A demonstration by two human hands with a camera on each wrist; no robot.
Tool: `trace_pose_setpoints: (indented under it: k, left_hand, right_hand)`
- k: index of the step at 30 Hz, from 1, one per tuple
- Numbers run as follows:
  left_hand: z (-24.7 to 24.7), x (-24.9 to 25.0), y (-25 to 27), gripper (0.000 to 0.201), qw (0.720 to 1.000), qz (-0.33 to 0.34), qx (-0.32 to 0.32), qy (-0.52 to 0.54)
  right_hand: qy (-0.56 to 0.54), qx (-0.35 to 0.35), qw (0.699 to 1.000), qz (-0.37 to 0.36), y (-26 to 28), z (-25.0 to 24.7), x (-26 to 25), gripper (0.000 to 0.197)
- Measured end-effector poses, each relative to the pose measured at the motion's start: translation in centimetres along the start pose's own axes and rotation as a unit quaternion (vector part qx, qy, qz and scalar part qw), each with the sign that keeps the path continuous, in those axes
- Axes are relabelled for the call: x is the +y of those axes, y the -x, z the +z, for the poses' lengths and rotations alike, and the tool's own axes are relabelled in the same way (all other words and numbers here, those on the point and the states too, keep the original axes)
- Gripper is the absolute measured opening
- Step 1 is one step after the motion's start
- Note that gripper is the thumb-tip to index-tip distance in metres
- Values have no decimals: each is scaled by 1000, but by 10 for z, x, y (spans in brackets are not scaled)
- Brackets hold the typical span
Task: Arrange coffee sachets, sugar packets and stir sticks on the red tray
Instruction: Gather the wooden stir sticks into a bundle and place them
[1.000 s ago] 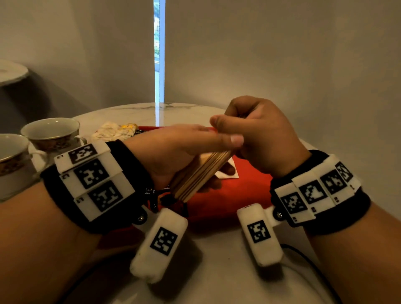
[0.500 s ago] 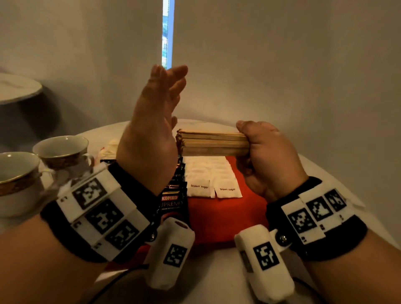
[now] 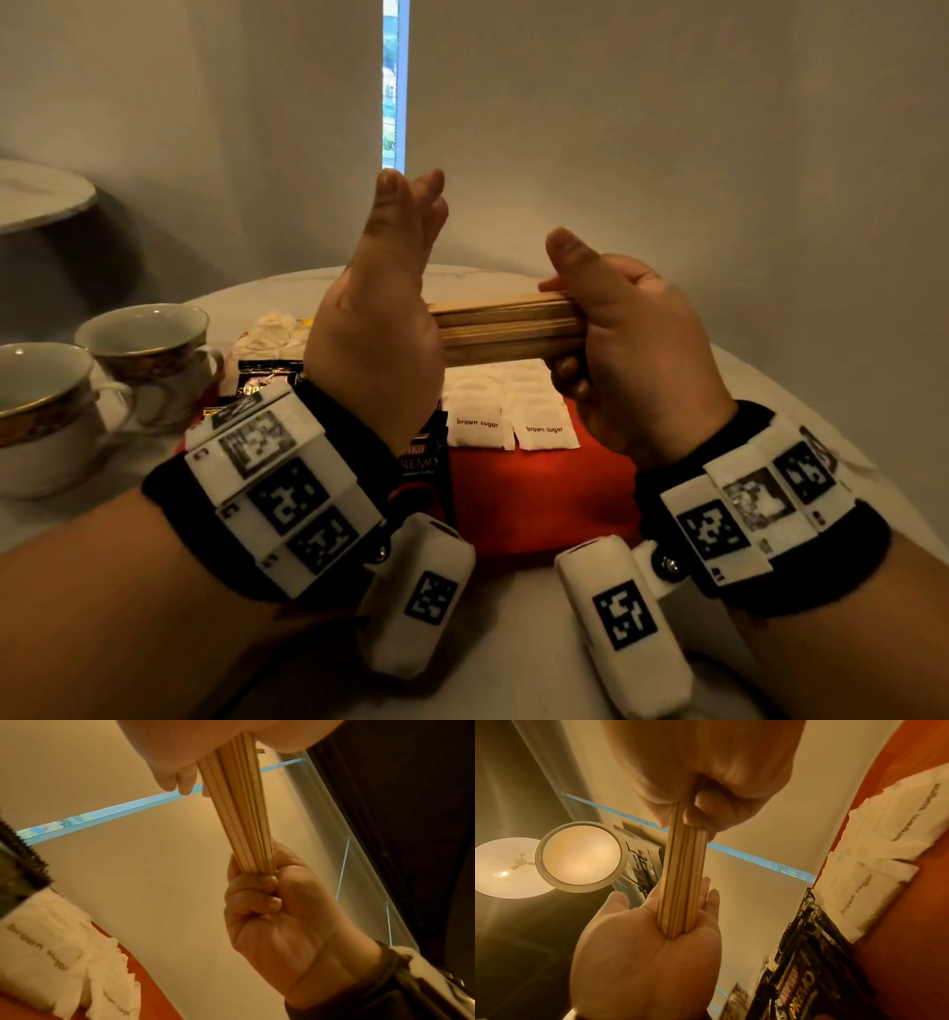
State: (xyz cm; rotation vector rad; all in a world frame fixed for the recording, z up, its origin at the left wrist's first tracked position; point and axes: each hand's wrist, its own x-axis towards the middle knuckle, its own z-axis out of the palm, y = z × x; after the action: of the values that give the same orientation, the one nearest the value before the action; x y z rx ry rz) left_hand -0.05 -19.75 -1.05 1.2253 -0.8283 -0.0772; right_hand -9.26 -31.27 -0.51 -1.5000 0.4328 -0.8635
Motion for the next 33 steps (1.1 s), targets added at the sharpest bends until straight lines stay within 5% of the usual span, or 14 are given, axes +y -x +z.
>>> trace_pose_setpoints:
  k: [2,14,19,24,28,33]
  left_hand:
    - [0,-8,-3,84,997,-40,-5,71]
    - [0,-1,-3,59,994,-58,7,93]
    - [2,-1,-2,45,993,-72,-87,26]
    - [-6,2,-10,35,979,-153,-136,5]
    - [-8,2,-11,48,965,-194,-177,-19]
    - [-2,-5,0,68,881,-244,-378,-144]
  right_hand:
    - [4,-1,1000,-3,0,0,1,34]
    - [-24,9,999,-41,-1,0,10,29]
    - [-1,-19,997,-68,-9,-13,4,28]
    - [44,-47,995,-80,-17,-26,2,29]
    - [118,-82,983,-113,-19,-33,-2,29]
    - [195,-125,959,-161,-9,-29,-9,28]
